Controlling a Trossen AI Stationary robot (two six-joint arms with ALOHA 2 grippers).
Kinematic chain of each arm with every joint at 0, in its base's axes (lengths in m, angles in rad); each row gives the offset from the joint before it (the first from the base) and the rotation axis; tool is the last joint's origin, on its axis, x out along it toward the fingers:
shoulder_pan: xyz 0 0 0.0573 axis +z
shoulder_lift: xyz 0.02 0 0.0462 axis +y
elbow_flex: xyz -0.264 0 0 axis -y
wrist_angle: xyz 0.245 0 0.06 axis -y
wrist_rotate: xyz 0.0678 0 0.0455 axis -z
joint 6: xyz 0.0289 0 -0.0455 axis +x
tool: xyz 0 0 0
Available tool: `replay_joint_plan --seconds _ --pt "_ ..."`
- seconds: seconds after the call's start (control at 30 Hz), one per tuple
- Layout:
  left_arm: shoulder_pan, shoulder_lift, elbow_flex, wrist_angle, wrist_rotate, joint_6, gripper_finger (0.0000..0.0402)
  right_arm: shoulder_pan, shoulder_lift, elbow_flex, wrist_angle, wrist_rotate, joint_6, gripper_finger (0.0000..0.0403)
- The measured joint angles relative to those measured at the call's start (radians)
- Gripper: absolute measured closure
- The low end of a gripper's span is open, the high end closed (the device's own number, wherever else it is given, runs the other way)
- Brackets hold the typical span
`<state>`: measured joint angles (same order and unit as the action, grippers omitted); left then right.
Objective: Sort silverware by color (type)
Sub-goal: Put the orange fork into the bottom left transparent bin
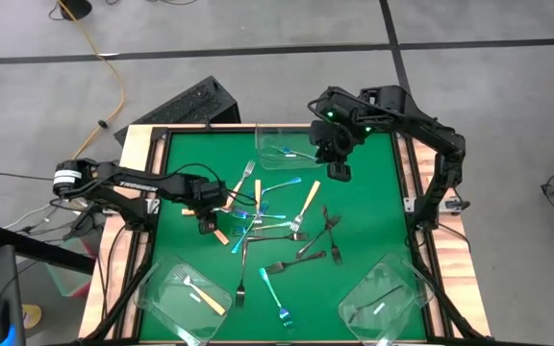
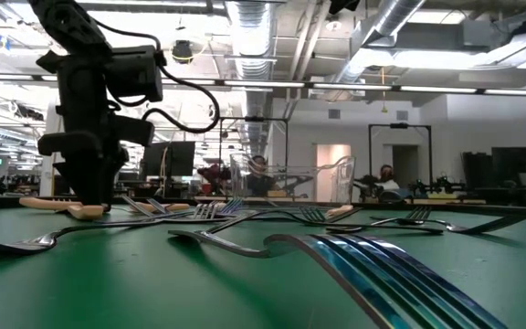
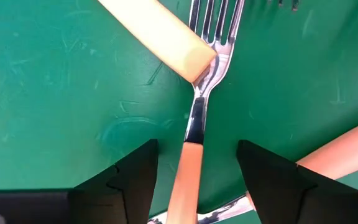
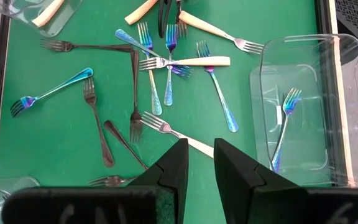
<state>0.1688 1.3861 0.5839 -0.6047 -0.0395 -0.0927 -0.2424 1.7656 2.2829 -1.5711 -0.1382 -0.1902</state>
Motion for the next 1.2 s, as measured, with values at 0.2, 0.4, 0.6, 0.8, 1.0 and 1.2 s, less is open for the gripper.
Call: replay_joint_plan --seconds 0.2,0.4,0.6,0.8,1.0,1.2 --pt "0.0 0.001 -0.001 -0.001 0.005 -0.025 0.0238 0.0 0.0 0.0 0.0 0.0 0.0 0.0306" --pt "0.001 0.002 -0.002 -0.001 0.005 -0.049 0.0314 0.0 0.003 0.0 0.002 0.0 0.011 0.0306" --pt "0.001 0.001 -0.003 0.002 0.002 -0.098 0.0381 0.0 0.003 0.0 0.01 0.0 0.018 0.0306" --pt "0.001 -0.032 0.012 0.005 -0.013 -0.15 0.0381 0.0 0.003 0.0 0.013 0.0 0.018 0.0306" --pt "0.001 -0.139 0.058 0.012 -0.016 -0.204 0.0381 0.006 -0.003 0.0 0.058 -0.035 0.018 0.0306" --pt "0.001 -0.289 0.122 0.007 -0.058 -0.274 0.0381 0.006 -0.059 0.0 0.153 -0.092 0.038 0.0306"
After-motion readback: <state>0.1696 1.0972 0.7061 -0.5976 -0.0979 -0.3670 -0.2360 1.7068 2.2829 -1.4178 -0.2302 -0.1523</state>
